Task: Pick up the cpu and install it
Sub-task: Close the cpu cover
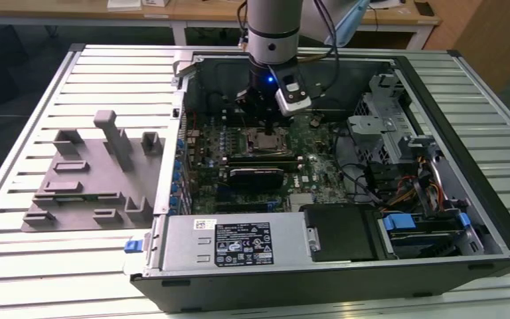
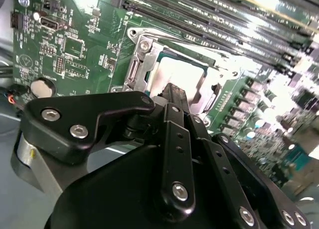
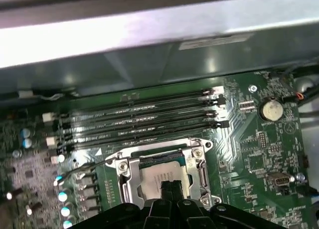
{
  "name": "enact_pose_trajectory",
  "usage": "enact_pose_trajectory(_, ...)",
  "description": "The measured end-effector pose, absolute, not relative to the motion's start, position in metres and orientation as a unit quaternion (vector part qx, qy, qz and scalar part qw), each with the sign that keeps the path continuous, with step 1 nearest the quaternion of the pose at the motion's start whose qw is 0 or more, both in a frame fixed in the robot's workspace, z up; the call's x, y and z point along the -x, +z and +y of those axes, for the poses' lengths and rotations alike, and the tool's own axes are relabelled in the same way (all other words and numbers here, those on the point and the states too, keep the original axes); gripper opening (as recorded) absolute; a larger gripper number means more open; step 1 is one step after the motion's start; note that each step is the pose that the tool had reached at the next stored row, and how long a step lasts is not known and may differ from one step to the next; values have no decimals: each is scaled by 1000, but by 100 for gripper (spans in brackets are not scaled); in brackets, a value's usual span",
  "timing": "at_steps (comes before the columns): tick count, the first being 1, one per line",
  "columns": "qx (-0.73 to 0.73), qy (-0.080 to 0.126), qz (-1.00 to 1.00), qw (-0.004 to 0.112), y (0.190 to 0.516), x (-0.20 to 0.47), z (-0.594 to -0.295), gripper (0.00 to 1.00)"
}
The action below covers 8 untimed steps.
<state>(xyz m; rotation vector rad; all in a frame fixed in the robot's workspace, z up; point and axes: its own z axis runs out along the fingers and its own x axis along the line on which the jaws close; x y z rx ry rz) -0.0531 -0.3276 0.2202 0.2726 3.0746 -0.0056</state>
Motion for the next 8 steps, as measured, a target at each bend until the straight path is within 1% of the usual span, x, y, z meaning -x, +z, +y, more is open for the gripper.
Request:
enact_pose_trajectory(5,-58,-13,998,27,220,53,-328,11)
enact_pose_trajectory(8,-56,-13,998,27,220,53,-328,11)
